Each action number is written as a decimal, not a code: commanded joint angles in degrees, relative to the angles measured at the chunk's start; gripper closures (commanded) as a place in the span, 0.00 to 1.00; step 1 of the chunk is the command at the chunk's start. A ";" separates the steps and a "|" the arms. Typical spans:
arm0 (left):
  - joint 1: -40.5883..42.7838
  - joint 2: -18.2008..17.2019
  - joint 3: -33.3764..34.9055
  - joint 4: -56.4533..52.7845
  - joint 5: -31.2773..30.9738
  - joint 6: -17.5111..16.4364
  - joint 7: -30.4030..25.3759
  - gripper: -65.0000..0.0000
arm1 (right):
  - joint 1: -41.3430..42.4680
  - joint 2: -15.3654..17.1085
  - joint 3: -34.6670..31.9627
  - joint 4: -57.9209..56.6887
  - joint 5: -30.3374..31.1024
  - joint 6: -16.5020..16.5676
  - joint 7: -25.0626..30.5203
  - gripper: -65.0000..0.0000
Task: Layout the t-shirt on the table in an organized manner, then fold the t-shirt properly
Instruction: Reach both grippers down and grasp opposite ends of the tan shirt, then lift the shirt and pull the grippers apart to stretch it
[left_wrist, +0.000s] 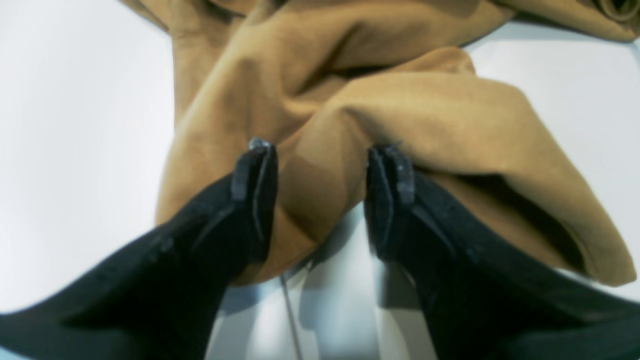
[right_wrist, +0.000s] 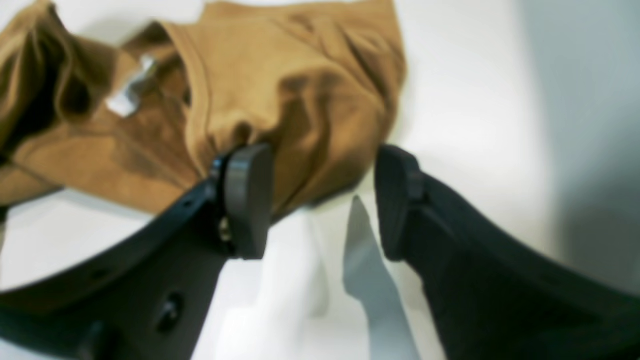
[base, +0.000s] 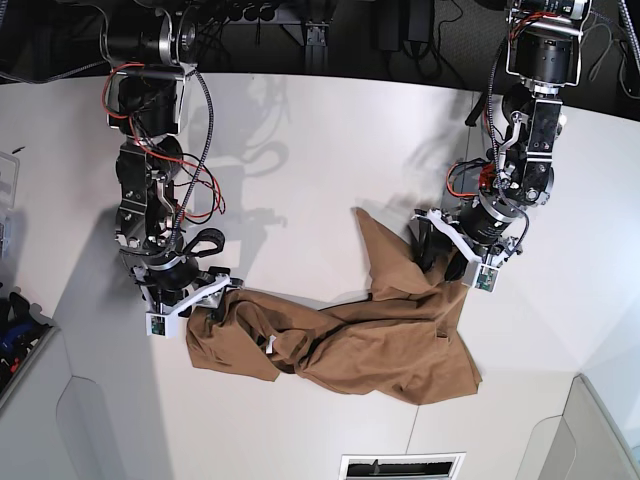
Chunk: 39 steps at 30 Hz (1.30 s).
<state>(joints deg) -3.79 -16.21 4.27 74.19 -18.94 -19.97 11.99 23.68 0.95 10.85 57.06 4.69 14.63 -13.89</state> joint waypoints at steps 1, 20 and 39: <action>-1.11 -0.48 -0.20 0.72 -0.57 -0.20 -1.44 0.50 | 2.03 -0.04 0.00 -0.61 -0.17 0.11 1.86 0.50; -0.96 -6.08 -0.24 3.43 -0.57 -0.15 -3.17 1.00 | 3.08 0.70 0.17 6.27 -2.32 7.08 2.43 1.00; -0.50 -16.39 -12.11 17.44 -7.10 -6.47 8.46 0.82 | -6.27 8.59 14.03 22.21 11.30 6.16 -12.28 0.66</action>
<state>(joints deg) -3.33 -31.53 -7.20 90.78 -25.50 -26.41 21.63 16.05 8.82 24.69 78.13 15.25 20.58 -27.49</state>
